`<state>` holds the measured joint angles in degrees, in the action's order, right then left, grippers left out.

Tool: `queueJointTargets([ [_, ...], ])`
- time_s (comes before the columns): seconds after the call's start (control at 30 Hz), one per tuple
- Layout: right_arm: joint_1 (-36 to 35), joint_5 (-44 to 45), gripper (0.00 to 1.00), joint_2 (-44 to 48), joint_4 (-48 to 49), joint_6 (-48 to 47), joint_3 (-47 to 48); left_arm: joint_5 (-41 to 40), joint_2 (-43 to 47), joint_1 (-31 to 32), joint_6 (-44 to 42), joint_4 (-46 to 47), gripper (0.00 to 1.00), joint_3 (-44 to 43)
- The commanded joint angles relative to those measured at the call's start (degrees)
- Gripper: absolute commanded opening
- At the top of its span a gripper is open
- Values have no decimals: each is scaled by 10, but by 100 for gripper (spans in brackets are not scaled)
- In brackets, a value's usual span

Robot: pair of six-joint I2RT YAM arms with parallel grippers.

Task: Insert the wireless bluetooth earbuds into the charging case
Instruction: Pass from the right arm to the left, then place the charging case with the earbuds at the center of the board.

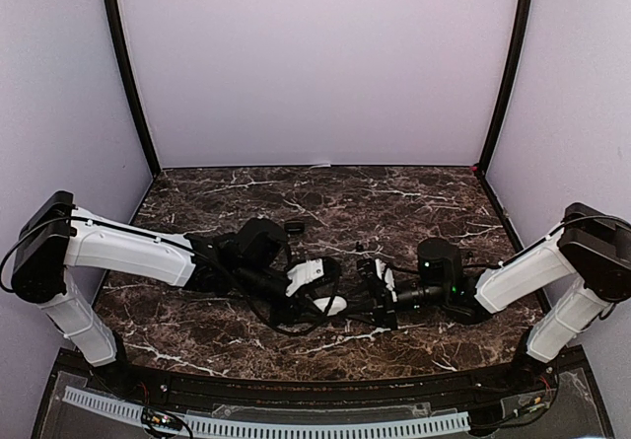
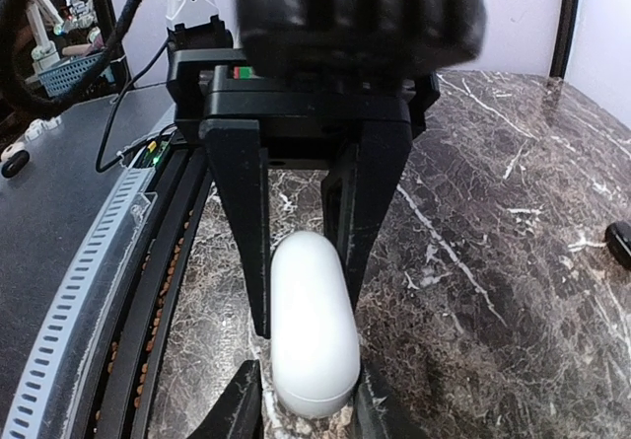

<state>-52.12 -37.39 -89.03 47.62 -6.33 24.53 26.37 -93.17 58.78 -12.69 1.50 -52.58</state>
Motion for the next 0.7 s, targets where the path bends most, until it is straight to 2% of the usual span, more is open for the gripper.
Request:
queueJointTargets([
  [0.0, 3, 19, 34, 17, 41, 1, -7, -40, 22, -4, 37, -8, 16, -3],
  [0.1, 3, 42, 45, 25, 47, 3, -14, -44, 31, -35, 87, 3, 16, 11],
  [0.17, 3, 67, 54, 32, 54, 6, -21, -39, 43, -77, 133, 14, 18, 31],
  [0.23, 3, 98, 59, 40, 61, 9, -28, -39, 58, -125, 179, 22, 18, 53],
  [0.4, 4, 139, 61, 52, 79, 17, -41, -5, 71, -254, 284, 49, 20, 103],
  [0.53, 3, 186, 61, 57, 76, 24, -43, 23, 48, -315, 311, 62, 20, 106],
  [0.67, 4, 296, 61, 60, 70, 48, -43, 40, 15, -353, 317, 70, 24, 92],
])
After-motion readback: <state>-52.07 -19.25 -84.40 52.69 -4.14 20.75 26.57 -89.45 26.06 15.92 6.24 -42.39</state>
